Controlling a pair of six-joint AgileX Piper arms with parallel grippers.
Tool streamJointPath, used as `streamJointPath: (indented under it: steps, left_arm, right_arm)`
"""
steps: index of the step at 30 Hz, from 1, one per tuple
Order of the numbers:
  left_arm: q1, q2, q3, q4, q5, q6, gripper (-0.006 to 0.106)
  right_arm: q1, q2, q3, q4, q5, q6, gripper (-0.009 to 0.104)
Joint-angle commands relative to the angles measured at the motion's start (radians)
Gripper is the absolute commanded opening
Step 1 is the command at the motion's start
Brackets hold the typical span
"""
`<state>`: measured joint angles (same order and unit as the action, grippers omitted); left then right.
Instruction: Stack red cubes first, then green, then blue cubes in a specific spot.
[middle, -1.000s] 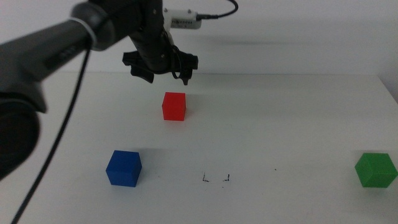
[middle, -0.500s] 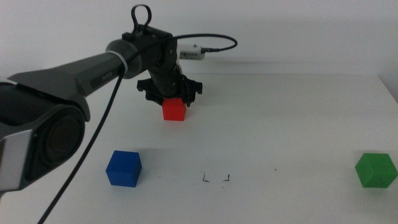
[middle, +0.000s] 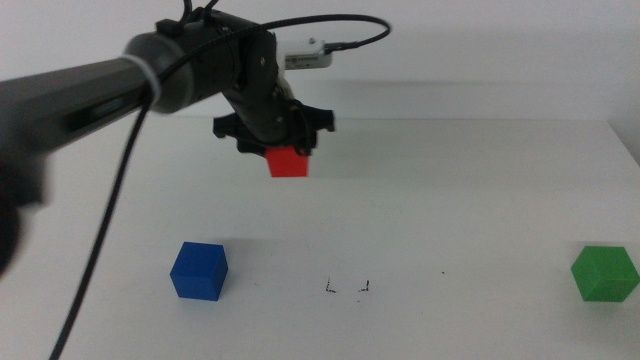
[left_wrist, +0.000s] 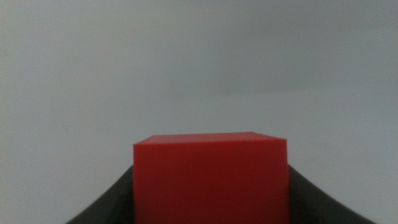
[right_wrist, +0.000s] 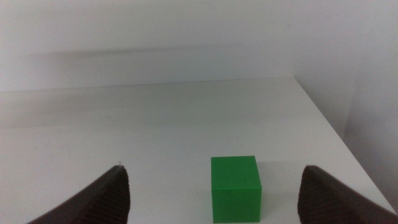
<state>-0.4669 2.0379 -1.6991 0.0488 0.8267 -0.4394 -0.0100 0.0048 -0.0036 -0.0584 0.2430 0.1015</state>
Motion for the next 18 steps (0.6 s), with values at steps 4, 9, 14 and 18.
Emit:
streamJointPath:
  steps: [4,9,14,18]
  left_arm:
    - [-0.180,-0.191,0.250,0.204,-0.104,-0.378,0.019]
    - [-0.284,-0.147,0.250,0.238,-0.053,-0.519,0.019]
    - [-0.311,-0.073,0.250,0.205,-0.053,-0.542,0.019]
    - [-0.313,-0.038,0.250,0.157,-0.053,-0.527,0.019]
  right_arm:
    - [0.002,-0.005,0.004,-0.013,-0.011,-0.004,0.093]
    - [0.002,-0.005,0.004,-0.013,-0.011,-0.004,0.093]
    - [0.002,-0.005,0.004,-0.013,-0.011,-0.004,0.093]
    - [0.002,-0.005,0.004,-0.013,-0.011,-0.004,0.093]
